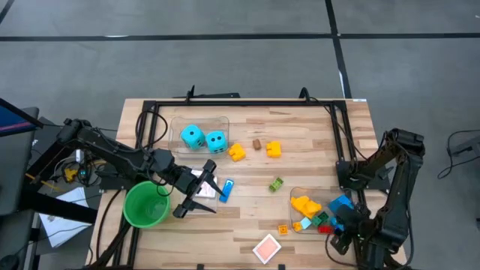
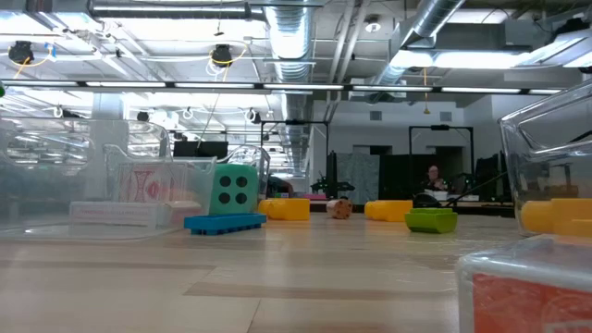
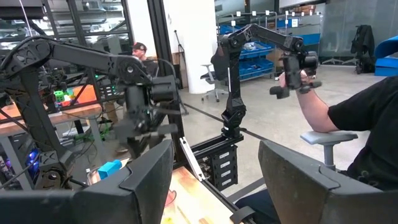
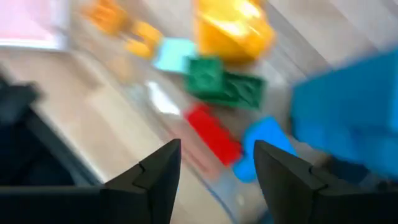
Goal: Pick & Place Toys
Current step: Put the yellow game piece into the bottom right transparent bin
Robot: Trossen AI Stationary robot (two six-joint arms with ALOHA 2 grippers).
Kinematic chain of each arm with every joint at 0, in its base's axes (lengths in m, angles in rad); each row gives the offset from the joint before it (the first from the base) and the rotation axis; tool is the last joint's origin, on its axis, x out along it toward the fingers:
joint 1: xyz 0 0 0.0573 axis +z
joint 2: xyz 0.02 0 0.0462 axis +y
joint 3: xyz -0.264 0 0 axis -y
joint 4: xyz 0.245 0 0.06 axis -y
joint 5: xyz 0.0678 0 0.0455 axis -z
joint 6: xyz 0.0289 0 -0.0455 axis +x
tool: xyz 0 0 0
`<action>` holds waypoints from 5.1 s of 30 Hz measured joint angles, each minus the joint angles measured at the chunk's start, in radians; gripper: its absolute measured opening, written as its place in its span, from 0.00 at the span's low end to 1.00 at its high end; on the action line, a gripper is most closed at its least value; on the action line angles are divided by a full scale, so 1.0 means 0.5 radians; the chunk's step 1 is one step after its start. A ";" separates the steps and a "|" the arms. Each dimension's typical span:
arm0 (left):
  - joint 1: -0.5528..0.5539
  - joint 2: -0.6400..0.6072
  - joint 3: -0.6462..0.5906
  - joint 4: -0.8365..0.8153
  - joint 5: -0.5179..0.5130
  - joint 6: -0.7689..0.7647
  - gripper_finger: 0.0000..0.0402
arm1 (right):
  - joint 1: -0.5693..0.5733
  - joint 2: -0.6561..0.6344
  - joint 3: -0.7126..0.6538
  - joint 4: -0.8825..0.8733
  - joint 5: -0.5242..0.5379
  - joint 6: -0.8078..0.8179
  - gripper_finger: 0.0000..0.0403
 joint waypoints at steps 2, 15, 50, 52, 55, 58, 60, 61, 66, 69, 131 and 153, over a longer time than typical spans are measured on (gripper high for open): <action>-0.001 0.000 0.000 0.000 0.000 0.000 0.58 | -0.001 0.000 0.062 -0.004 0.158 -0.139 0.48; 0.000 0.000 0.000 0.000 0.000 0.000 0.58 | -0.320 -0.002 0.360 -0.289 1.249 -0.857 0.51; -0.067 0.000 0.000 -0.017 0.001 -0.002 0.58 | -2.142 0.595 0.223 0.374 0.804 -1.628 0.99; -0.067 0.000 0.000 -0.016 0.002 0.000 0.58 | -2.172 0.687 0.223 0.383 0.786 -1.630 0.98; -0.067 0.000 0.000 -0.016 0.001 0.002 0.58 | -2.205 0.794 0.223 0.424 0.785 -1.615 0.99; -0.067 0.000 0.001 -0.015 0.000 0.008 0.58 | -2.209 0.870 0.223 0.496 0.787 -1.646 0.99; -0.067 0.000 0.001 -0.013 0.000 0.011 0.58 | -2.205 0.875 0.223 0.554 0.789 -1.656 0.99; -0.067 0.000 0.001 -0.014 0.000 0.011 0.58 | -2.203 0.875 0.223 0.569 0.801 -1.654 0.98; -0.067 0.000 0.001 -0.009 0.000 0.010 0.58 | -2.242 0.788 0.190 0.580 0.857 -1.516 0.98; -0.072 0.000 0.001 -0.012 0.000 0.008 0.58 | -2.327 0.663 0.003 0.710 0.851 -1.414 0.98; -0.076 0.000 0.001 -0.001 0.000 0.039 0.58 | -2.387 0.749 -0.649 1.981 0.894 -1.517 0.97; -0.076 0.000 0.001 -0.001 0.000 0.038 0.58 | -2.347 0.747 -0.652 2.004 0.959 -1.548 0.66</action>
